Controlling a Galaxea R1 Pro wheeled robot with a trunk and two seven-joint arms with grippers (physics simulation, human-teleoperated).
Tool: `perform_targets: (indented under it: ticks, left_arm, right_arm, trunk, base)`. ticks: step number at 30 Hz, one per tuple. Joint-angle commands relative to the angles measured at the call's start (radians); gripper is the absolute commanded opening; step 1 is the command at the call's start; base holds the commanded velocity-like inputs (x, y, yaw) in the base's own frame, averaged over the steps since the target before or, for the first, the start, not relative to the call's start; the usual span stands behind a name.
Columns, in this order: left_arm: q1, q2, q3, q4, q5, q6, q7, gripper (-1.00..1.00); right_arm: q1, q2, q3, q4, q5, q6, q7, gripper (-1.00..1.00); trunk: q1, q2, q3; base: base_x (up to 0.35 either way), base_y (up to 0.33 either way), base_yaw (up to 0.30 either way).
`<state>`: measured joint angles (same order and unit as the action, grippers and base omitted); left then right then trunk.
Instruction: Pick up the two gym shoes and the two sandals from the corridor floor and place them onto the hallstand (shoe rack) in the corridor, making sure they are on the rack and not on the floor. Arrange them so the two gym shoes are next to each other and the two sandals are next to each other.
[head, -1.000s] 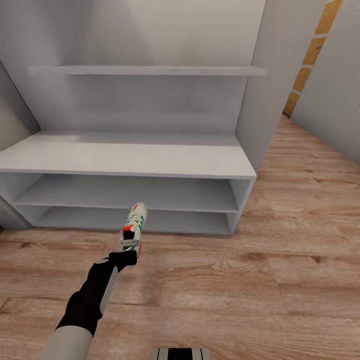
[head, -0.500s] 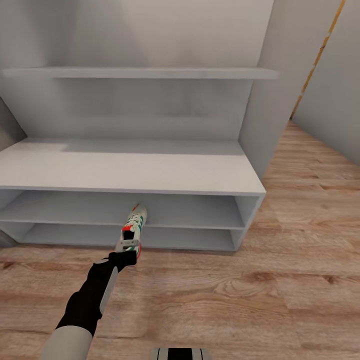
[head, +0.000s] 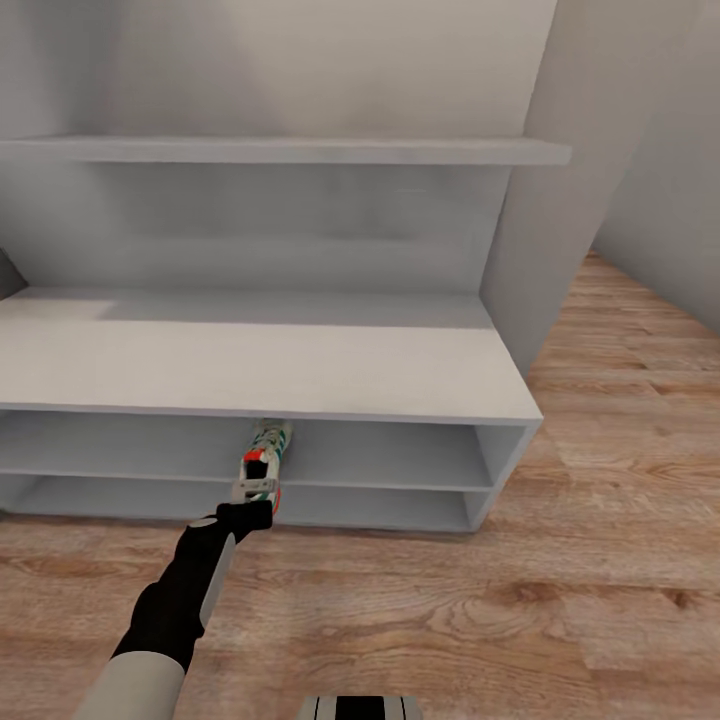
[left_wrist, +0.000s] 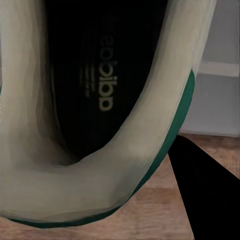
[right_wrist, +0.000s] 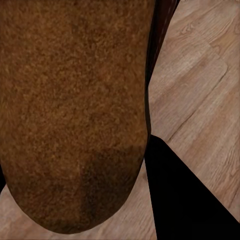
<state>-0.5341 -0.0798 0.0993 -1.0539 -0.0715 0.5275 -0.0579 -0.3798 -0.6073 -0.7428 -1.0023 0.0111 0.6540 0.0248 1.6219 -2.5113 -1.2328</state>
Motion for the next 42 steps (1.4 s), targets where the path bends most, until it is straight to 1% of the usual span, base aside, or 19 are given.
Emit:
perform_targets:
  ticks: [1, 7, 24, 42]
  left_arm:
    - [0.000, -0.001, 0.001, 0.000, 0.019, 0.000, -0.008, -1.00]
    - [0.000, -0.001, 0.000, 0.001, 0.019, -0.017, -0.008, -1.00]
    - [0.000, -0.001, 0.000, 0.002, 0.019, -0.020, -0.008, -1.00]
    - [0.000, 0.000, 0.001, 0.003, 0.017, -0.020, -0.008, -1.00]
  right_arm:
    - [-0.001, 0.000, -0.001, -0.001, -0.002, 0.006, 0.000, -1.00]
    - [0.000, 0.000, -0.001, -0.001, -0.002, 0.006, 0.000, -1.00]
    - [-0.001, 0.001, -0.001, -0.001, -0.001, 0.006, 0.000, -1.00]
    - [-0.001, 0.001, 0.000, -0.001, -0.001, 0.006, 0.000, -1.00]
  trunk:
    - [0.000, 0.000, -0.001]
    - [0.000, 0.000, -0.001]
    - [0.000, 0.000, -0.001]
    - [0.000, 0.000, -0.001]
  base:
    - [0.025, -0.019, 0.000]
    - [0.070, -0.071, 0.000]
    - [0.204, -0.248, 0.000]
    - [0.016, -0.016, 0.000]
